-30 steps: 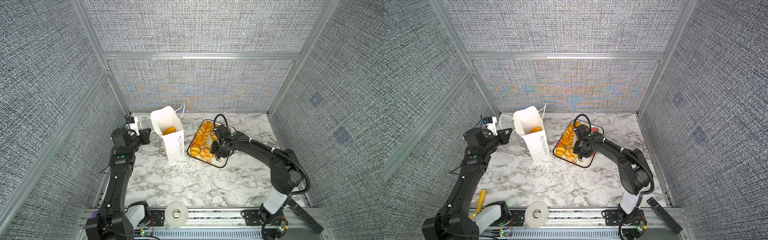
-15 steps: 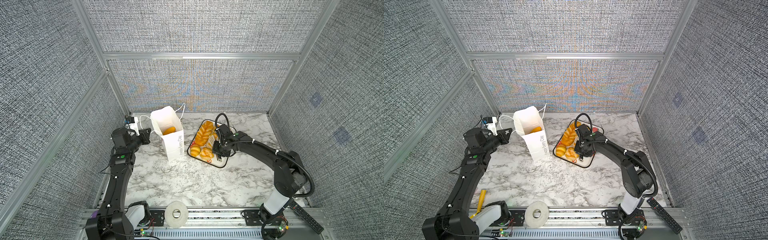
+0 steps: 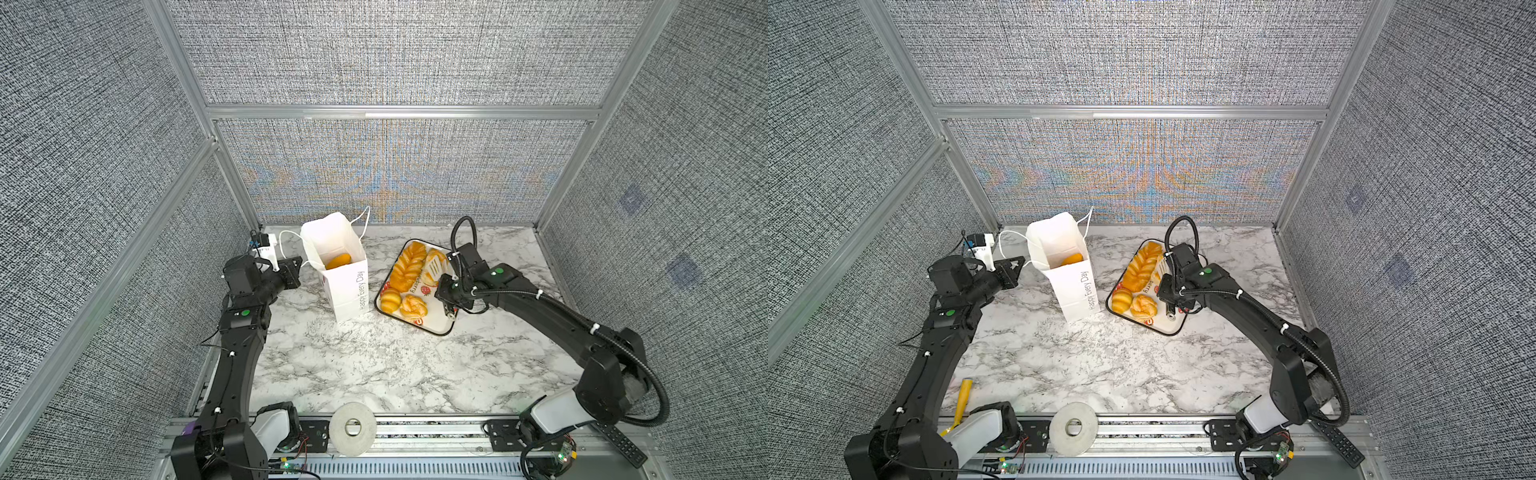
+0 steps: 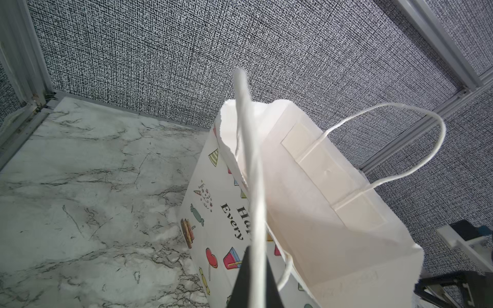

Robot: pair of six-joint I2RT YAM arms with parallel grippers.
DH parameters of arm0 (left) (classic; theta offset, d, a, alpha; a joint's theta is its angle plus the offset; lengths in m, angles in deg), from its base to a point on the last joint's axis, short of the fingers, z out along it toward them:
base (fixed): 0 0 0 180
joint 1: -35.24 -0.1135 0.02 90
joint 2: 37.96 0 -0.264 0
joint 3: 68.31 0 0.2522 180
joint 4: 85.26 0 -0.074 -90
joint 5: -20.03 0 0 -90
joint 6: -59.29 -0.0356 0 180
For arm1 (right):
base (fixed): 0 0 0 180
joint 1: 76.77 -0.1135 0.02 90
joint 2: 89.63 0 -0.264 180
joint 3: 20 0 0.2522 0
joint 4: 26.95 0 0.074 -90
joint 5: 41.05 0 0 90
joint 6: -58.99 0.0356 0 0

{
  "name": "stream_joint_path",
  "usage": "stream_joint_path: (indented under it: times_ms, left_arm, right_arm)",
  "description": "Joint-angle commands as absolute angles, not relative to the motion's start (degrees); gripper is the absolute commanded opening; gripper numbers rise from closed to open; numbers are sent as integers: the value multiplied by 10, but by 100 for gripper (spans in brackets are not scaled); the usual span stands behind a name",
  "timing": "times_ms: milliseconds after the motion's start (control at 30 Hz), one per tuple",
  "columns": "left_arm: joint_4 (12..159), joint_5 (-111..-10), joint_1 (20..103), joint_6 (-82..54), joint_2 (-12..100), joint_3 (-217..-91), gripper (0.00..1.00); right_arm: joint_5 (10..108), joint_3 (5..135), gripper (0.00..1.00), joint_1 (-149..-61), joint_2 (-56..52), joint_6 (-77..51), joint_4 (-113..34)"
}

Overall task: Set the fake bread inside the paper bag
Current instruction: 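Lift the clamped twisted bread and carry it over the bag opening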

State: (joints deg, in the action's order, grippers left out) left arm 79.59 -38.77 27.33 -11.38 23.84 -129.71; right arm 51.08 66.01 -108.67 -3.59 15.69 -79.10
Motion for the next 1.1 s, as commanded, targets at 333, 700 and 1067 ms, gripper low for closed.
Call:
stream_joint_path:
  times_ms: [333, 700, 1067]
  left_arm:
    - [804, -385, 273, -117, 239, -1298, 0]
    - [803, -386, 273, -117, 240, -1298, 0]
    - [803, -386, 273, -116, 239, -1297, 0]
  right_arm:
    - [530, 603, 26, -1087, -138, 143, -657]
    - [587, 547, 26, -1098, -211, 137, -519]
    - [605, 546, 26, -1125, -227, 120, -464]
